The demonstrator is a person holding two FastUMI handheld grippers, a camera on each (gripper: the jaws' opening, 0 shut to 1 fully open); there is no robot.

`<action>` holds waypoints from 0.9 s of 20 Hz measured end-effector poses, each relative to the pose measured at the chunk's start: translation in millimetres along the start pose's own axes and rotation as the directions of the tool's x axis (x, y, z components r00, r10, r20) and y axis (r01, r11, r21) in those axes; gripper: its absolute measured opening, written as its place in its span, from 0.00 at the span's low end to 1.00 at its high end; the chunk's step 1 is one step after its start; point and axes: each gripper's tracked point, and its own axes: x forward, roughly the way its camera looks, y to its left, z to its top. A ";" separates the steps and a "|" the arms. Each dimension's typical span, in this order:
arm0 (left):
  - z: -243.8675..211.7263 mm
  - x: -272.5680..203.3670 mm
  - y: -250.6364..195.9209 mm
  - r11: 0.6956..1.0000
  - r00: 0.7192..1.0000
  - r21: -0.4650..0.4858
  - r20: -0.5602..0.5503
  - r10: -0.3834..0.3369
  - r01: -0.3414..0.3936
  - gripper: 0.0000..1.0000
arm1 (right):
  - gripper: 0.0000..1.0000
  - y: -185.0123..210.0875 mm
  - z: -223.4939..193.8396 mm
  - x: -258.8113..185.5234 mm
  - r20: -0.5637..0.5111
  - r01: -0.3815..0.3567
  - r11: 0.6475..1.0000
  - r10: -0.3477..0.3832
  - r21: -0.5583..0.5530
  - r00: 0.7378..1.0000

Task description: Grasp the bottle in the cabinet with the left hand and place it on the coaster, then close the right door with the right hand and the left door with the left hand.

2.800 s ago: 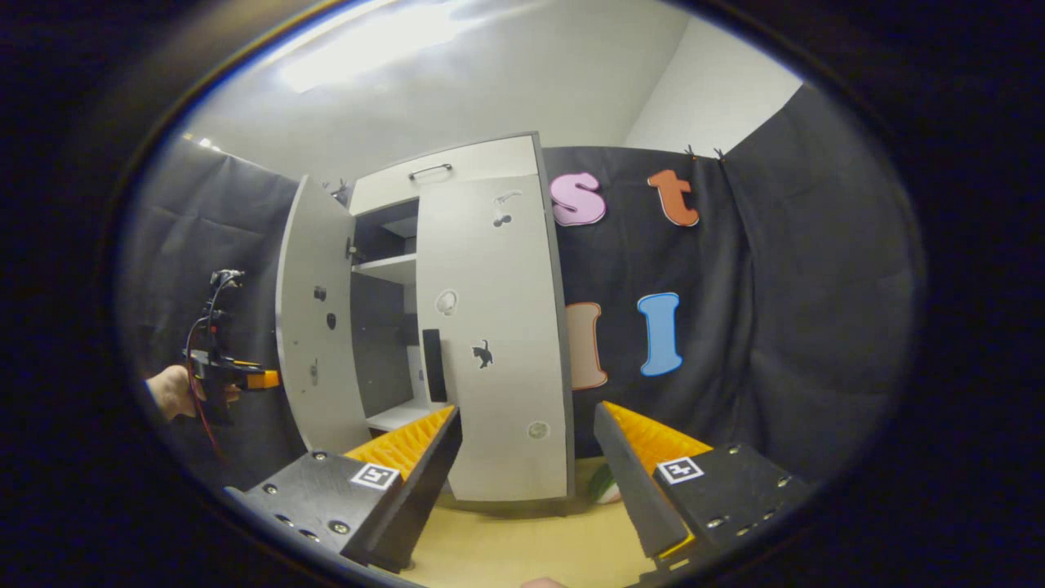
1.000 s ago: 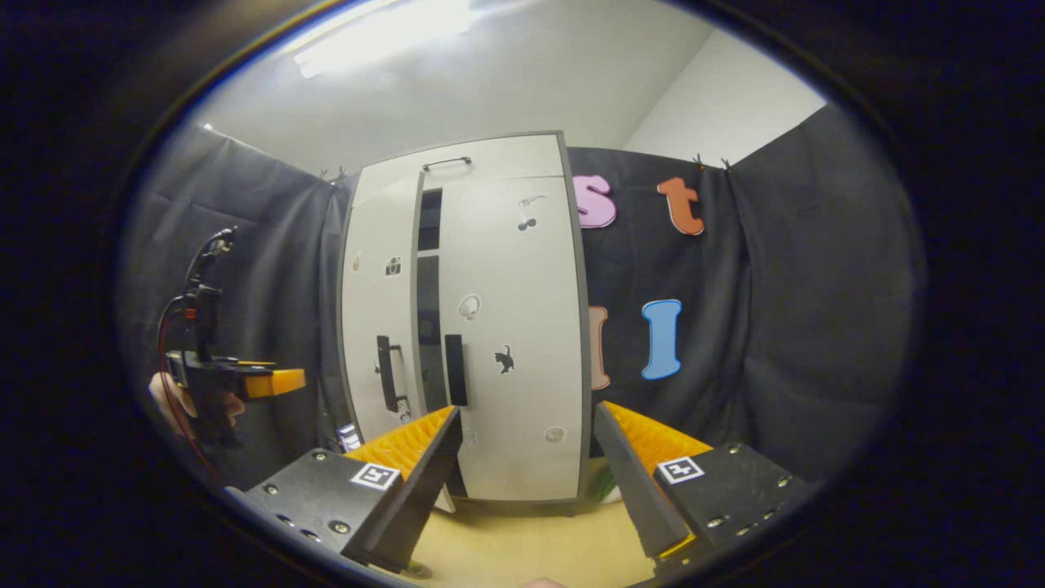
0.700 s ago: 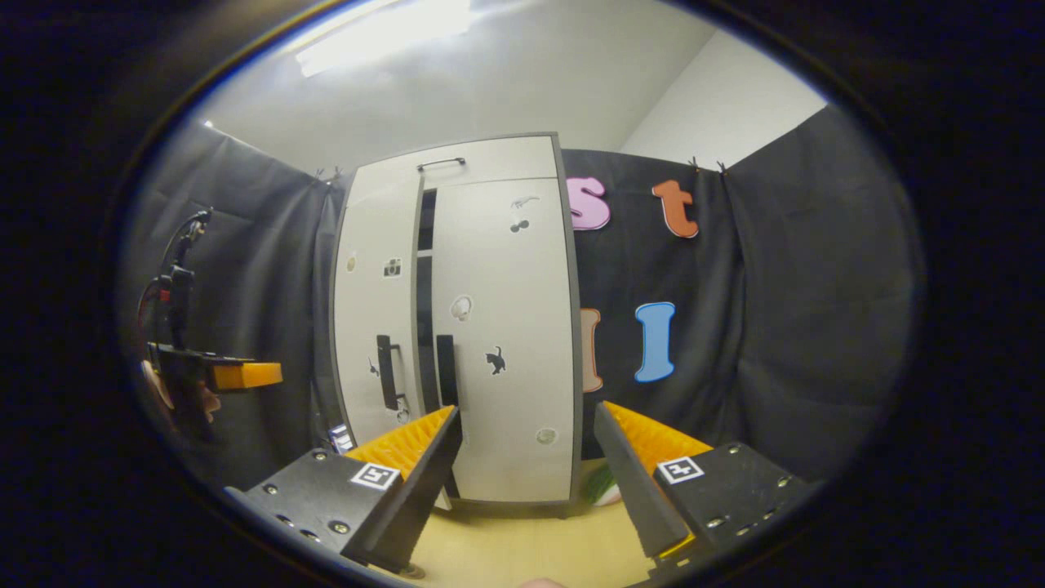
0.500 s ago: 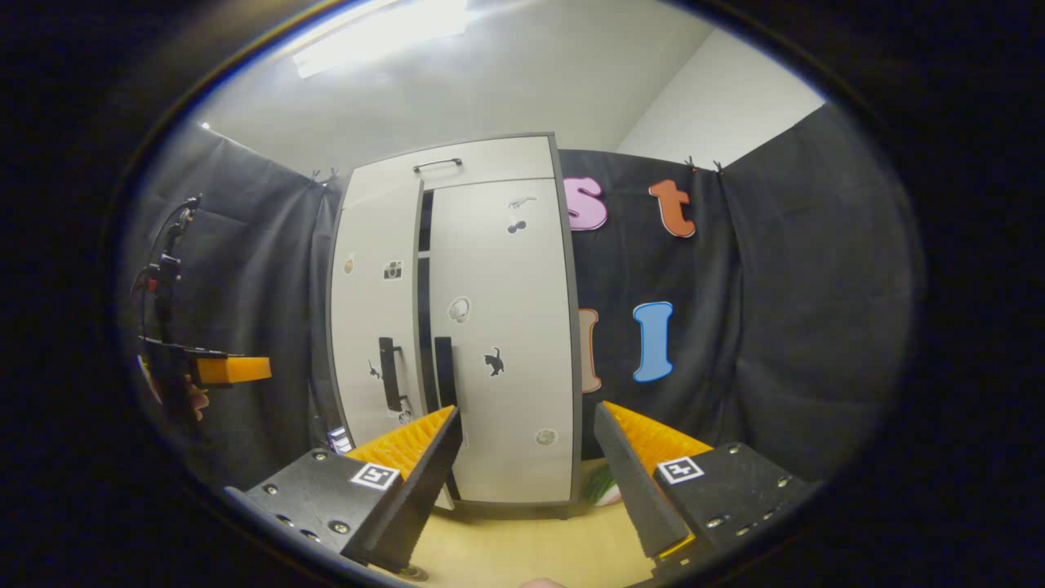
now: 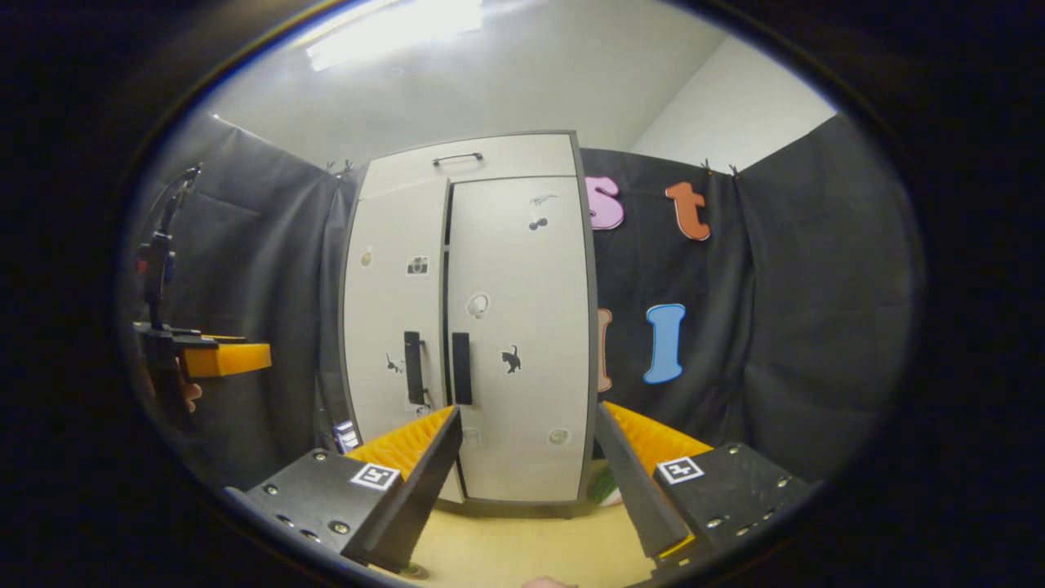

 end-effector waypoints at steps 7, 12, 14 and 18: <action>-16.3 -2.0 -5.6 1.000 0.999 0.012 -0.032 -0.024 0.025 0.91 | 0.99 18.6 -10.8 -2.6 -0.021 -0.046 0.999 0.046 -0.027 0.999; -19.4 2.5 -1.2 1.000 0.999 -0.014 -0.038 -0.020 0.020 0.89 | 0.99 24.9 -3.6 -3.9 0.011 -0.067 0.998 0.068 -0.021 0.998; -20.8 4.1 -1.2 1.000 0.999 -0.017 -0.040 -0.021 0.020 0.91 | 0.99 21.1 -2.9 -2.1 0.013 -0.057 0.998 0.058 -0.015 0.998; -23.0 7.5 -5.6 0.999 0.998 -0.015 -0.043 -0.034 0.033 0.91 | 0.99 18.9 -3.3 3.4 0.011 -0.042 0.999 0.042 -0.008 0.999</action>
